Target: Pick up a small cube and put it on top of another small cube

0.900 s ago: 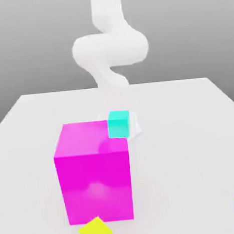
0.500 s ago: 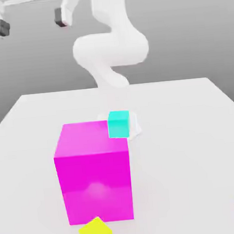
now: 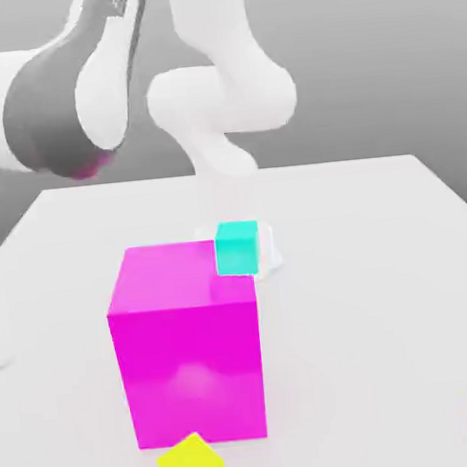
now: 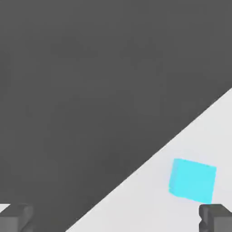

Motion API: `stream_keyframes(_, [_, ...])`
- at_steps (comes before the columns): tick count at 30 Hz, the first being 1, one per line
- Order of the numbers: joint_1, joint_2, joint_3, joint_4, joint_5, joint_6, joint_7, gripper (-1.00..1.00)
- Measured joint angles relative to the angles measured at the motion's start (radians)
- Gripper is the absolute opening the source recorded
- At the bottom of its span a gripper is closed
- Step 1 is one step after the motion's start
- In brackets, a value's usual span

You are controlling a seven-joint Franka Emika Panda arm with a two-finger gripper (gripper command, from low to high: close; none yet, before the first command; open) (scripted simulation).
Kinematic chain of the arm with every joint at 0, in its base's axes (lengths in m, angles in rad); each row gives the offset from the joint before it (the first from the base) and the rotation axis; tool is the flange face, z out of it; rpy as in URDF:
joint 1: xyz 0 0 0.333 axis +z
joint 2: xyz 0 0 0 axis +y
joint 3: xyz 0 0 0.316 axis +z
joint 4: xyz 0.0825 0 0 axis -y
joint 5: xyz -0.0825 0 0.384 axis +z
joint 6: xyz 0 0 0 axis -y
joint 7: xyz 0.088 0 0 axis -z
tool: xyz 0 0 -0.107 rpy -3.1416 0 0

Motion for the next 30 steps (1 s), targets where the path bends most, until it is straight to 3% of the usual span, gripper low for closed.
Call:
stream_keyframes(9, [-0.099, 0.33, 0.017, 0.067, 0.088, 0.128, -0.006, 0.0])
stream_keyframes(10, [-0.103, 0.35, 0.023, 0.072, 0.093, 0.142, -0.009, -1.0])
stream_keyframes(17, [-0.102, 0.347, 0.021, 0.071, 0.094, 0.14, -0.01, -1.0])
stream_keyframes(22, [-0.065, 0.188, -0.007, 0.025, 0.047, 0.029, 0.006, -1.0])
stream_keyframes(30, [0.027, -0.107, 0.044, -0.112, -0.052, -0.12, -0.076, -1.0])
